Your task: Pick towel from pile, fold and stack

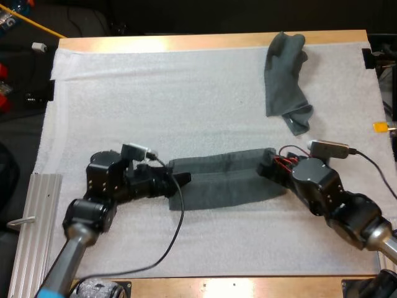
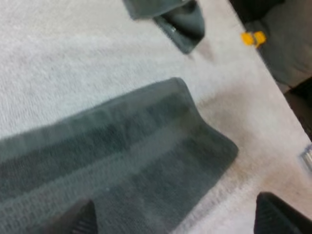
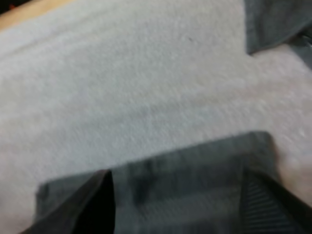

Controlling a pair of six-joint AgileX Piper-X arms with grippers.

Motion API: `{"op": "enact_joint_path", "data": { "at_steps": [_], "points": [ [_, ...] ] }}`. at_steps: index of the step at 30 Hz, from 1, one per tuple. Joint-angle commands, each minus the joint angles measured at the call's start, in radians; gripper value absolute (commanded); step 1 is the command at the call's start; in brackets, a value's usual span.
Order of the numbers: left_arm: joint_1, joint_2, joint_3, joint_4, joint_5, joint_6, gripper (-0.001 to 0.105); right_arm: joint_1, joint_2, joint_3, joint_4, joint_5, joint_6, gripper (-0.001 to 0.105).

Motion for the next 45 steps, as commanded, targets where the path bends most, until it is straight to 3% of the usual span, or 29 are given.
{"op": "enact_joint_path", "data": {
  "at_steps": [1, 7, 14, 20, 28, 33, 38, 45],
  "points": [
    [0.001, -0.042, 0.001, 0.036, -0.005, -0.011, 0.064, 0.000, -0.020, -0.023, 0.073, 0.006, -0.017, 0.055],
    [0.001, -0.236, -0.008, 0.218, -0.047, -0.023, 0.064, 0.000, -0.072, -0.110, 0.336, 0.002, -0.058, 0.055],
    [0.001, -0.422, -0.080, 0.451, -0.080, -0.023, 0.064, 0.000, -0.128, -0.202, 0.563, -0.002, -0.065, 0.055],
    [0.001, -0.517, -0.145, 0.594, -0.110, -0.023, 0.064, 0.000, -0.167, -0.236, 0.658, -0.051, -0.065, 0.055],
    [0.001, -0.549, -0.150, 0.634, -0.139, -0.023, 0.064, -0.019, -0.150, -0.235, 0.631, -0.072, -0.101, 0.055],
    [0.001, -0.549, -0.150, 0.634, -0.145, -0.023, 0.064, -0.135, -0.087, -0.235, 0.564, -0.119, -0.152, 0.055],
    [0.001, -0.549, -0.150, 0.634, -0.145, -0.023, 0.062, -0.339, 0.002, -0.235, 0.522, -0.327, -0.260, 0.055],
    [0.001, -0.549, -0.150, 0.667, -0.145, -0.023, 0.060, -0.550, 0.110, -0.235, 0.518, -0.455, -0.373, 0.055]
  ]
}}
